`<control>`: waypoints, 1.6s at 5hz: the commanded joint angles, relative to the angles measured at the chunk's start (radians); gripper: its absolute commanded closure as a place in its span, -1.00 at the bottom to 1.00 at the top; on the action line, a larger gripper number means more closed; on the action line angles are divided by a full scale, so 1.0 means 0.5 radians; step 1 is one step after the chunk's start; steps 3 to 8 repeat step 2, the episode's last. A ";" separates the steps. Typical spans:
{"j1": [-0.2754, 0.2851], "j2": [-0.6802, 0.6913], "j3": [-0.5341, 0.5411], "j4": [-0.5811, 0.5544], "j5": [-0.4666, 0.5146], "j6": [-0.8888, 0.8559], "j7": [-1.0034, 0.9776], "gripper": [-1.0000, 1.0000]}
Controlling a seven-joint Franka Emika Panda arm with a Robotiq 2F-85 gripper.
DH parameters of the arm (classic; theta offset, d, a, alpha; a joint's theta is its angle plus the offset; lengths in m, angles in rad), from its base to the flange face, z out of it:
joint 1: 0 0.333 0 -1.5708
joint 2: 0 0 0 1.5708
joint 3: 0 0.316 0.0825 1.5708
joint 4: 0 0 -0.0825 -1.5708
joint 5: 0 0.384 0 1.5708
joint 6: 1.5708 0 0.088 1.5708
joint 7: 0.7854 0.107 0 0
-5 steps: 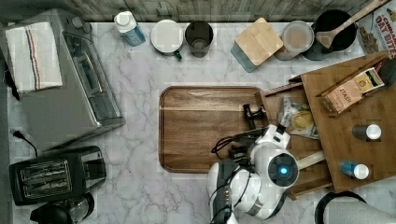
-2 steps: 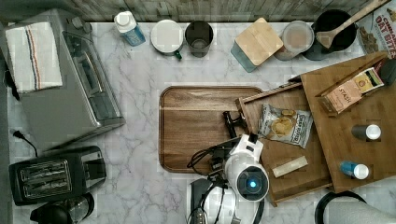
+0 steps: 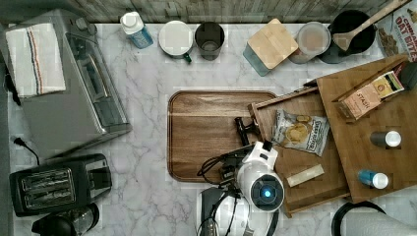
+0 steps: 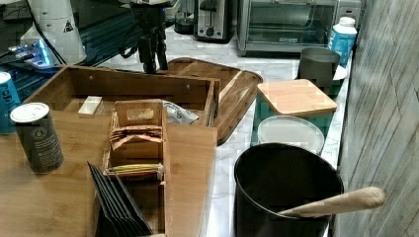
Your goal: Open the drawer.
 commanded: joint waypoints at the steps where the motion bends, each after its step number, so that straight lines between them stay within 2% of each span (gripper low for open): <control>1: 0.167 -0.137 0.271 -0.072 0.086 -0.178 0.112 -1.00; 8: 0.191 -0.137 0.245 -0.072 0.076 -0.177 0.119 -1.00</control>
